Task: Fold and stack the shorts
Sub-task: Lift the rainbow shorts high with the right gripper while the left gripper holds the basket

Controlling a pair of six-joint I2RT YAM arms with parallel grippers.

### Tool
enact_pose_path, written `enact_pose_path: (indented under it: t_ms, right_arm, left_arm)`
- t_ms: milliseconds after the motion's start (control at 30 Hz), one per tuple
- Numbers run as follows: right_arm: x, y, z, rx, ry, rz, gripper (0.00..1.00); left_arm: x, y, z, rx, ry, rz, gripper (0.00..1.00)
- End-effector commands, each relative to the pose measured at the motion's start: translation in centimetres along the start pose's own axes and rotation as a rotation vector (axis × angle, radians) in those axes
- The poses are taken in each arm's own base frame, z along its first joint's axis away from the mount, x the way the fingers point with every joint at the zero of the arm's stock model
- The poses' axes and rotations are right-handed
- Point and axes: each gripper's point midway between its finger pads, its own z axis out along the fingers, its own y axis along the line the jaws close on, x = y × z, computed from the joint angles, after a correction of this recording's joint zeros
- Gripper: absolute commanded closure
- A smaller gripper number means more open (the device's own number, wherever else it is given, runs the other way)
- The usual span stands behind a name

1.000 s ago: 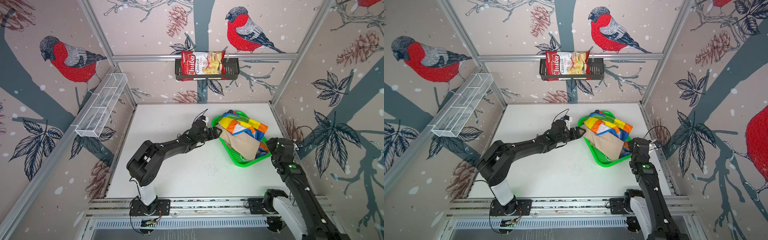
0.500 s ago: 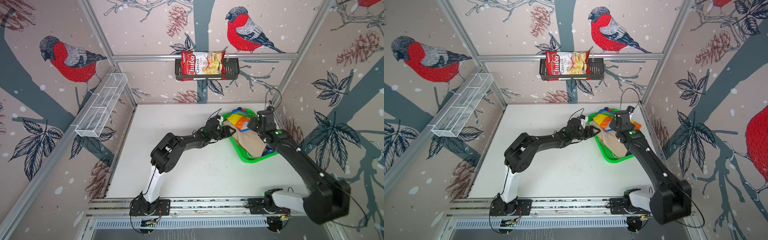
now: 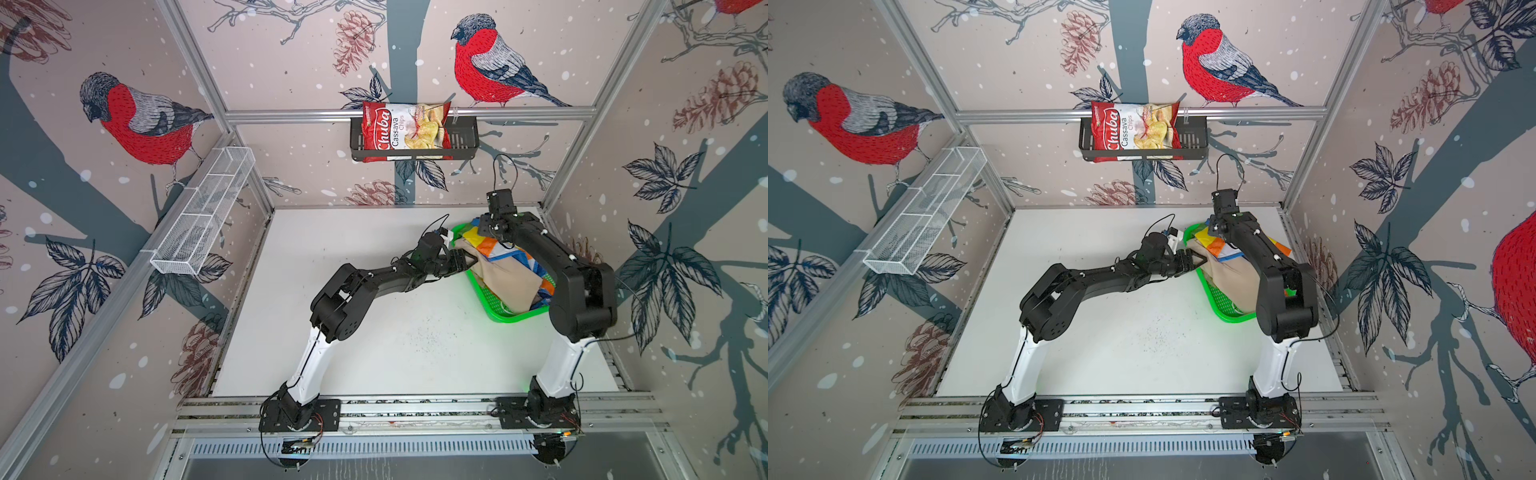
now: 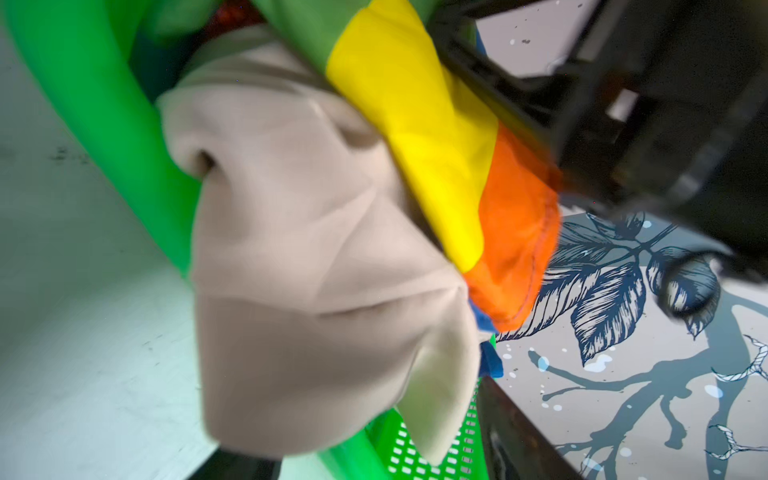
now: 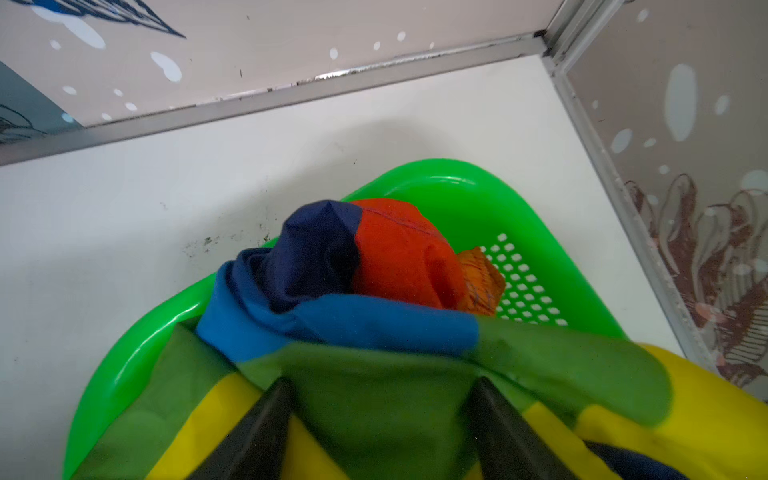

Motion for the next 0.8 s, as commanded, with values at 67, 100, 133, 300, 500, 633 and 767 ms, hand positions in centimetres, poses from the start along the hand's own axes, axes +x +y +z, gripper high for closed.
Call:
enact_pose_path:
  t_ms: [67, 100, 133, 300, 500, 633, 767]
  right_arm:
    - [-2.0, 1.6, -1.1, -0.089, -0.025, 0.032, 0.98]
    - [-2.8, 1.5, -1.9, -0.087, -0.053, 0.041, 0.99]
    - [-3.9, 1.2, -3.1, -0.082, -0.092, 0.054, 0.99]
    - [-9.6, -1.6, -11.0, -0.035, -0.318, 0.128, 1.0]
    - [-14.7, -4.7, -20.5, -0.009, -0.593, 0.215, 1.0]
    - [-17.2, -6.4, -25.4, 0.009, -0.723, 0.26, 1.0]
    - [-19.5, -7.3, -29.4, 0.017, -0.817, 0.281, 1.0]
  left_arm:
    - [0.2, -0.2, 0.7, 0.036, 0.008, 0.017, 0.37]
    - [0.0, -0.3, 0.9, 0.042, 0.007, 0.018, 0.4]
    - [-0.2, -0.5, 1.1, 0.049, 0.006, 0.02, 0.42]
    - [-1.0, -1.1, 2.1, 0.067, 0.001, 0.033, 0.45]
    - [-1.8, -2.1, 3.1, 0.098, 0.002, 0.042, 0.44]
    - [-2.0, -2.4, 3.7, 0.104, 0.005, 0.047, 0.44]
    - [-1.9, -2.4, 4.1, 0.105, 0.01, 0.045, 0.44]
